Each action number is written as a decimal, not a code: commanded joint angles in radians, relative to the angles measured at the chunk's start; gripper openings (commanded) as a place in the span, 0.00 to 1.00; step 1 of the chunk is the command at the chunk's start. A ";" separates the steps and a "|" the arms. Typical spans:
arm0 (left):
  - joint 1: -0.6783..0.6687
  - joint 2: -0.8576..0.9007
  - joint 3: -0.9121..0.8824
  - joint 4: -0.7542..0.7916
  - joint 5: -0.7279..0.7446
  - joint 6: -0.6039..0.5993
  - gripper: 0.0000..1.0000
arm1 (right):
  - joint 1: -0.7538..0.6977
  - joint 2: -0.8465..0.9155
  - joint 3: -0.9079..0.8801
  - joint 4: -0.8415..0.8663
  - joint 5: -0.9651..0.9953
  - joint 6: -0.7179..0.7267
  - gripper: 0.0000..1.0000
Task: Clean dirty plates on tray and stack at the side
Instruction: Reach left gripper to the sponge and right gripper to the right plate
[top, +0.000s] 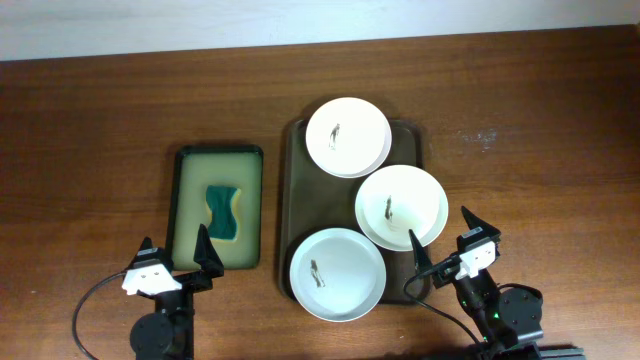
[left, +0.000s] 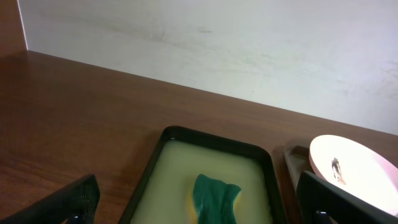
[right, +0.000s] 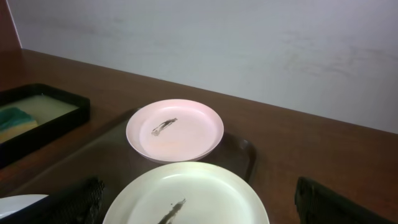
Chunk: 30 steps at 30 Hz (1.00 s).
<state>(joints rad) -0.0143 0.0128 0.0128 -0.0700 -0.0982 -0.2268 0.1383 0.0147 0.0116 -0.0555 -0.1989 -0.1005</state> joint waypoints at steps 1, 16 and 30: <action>0.004 -0.006 -0.004 -0.001 -0.007 0.019 0.99 | 0.006 -0.008 -0.006 -0.005 0.009 0.012 0.98; 0.004 -0.006 -0.004 -0.001 -0.007 0.019 1.00 | 0.006 -0.008 -0.006 -0.005 0.009 0.012 0.98; 0.004 0.183 0.365 -0.002 0.115 0.111 0.99 | 0.006 0.043 0.238 0.032 -0.114 0.039 0.98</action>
<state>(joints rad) -0.0143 0.0486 0.1322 0.0189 -0.0025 -0.2134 0.1383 0.0254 0.0841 0.0147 -0.2955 -0.0799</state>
